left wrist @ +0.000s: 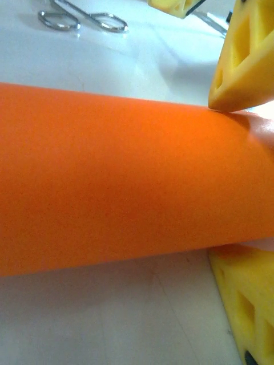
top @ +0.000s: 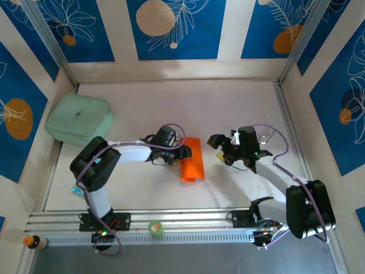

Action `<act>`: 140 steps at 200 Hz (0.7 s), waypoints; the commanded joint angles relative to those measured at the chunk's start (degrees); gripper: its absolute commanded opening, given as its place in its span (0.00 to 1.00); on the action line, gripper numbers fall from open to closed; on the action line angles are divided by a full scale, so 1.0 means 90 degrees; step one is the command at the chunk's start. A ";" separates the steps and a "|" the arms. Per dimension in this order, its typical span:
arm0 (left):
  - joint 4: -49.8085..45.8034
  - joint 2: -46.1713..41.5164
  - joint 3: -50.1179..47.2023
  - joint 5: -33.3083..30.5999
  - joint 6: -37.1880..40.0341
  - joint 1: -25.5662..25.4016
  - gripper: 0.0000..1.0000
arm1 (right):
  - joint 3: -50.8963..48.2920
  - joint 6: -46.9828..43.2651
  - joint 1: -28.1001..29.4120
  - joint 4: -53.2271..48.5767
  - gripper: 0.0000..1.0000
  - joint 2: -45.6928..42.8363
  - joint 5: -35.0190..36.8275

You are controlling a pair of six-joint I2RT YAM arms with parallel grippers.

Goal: Fold a paper plane with a square sheet of paper (pick it up from the middle)
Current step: First fold the square sheet of paper in half at the center of the table.

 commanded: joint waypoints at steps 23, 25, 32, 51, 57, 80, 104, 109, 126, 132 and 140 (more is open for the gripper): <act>-0.1073 -0.0353 0.0208 -0.0612 0.0594 -0.0001 0.64 | 0.0278 -0.0133 0.0144 0.0096 0.93 0.0252 -0.0255; -0.1081 -0.0360 0.0203 -0.0623 0.0597 -0.0001 0.64 | 0.0287 -0.0133 0.0150 0.0099 0.93 0.0264 -0.0259; -0.1097 -0.0389 0.0190 -0.0671 0.0614 0.0002 0.63 | 0.0311 -0.0143 0.0166 0.0093 0.93 0.0299 -0.0279; -0.1148 -0.0434 0.0186 -0.0717 0.0683 -0.0001 0.60 | 0.0366 -0.0152 0.0209 0.0086 0.93 0.0419 -0.0318; -0.1199 -0.0425 0.0207 -0.0736 0.0721 0.0004 0.59 | 0.0383 -0.0158 0.0219 0.0094 0.93 0.0438 -0.0335; -0.1439 -0.0388 0.0294 -0.0894 0.0821 0.0035 0.55 | 0.0429 -0.0153 0.0274 0.0081 0.93 0.0548 -0.0350; -0.1477 -0.0309 0.0328 -0.0884 0.0815 0.0082 0.54 | 0.0465 -0.0139 0.0300 0.0053 0.92 0.0637 -0.0339; -0.1498 -0.0298 0.0335 -0.0893 0.0813 0.0091 0.54 | 0.0465 -0.0135 0.0299 0.0049 0.92 0.0649 -0.0339; -0.1488 -0.0236 0.0323 -0.0859 0.0822 0.0116 0.54 | 0.0470 -0.0133 0.0310 0.0049 0.92 0.0684 -0.0349; -0.1498 -0.0185 0.0342 -0.0809 0.0832 0.0124 0.54 | 0.0467 -0.0133 0.0316 0.0050 0.92 0.0681 -0.0352; -0.1557 -0.0113 0.0368 -0.0777 0.0842 0.0136 0.53 | 0.0472 -0.0133 0.0317 0.0055 0.93 0.0692 -0.0349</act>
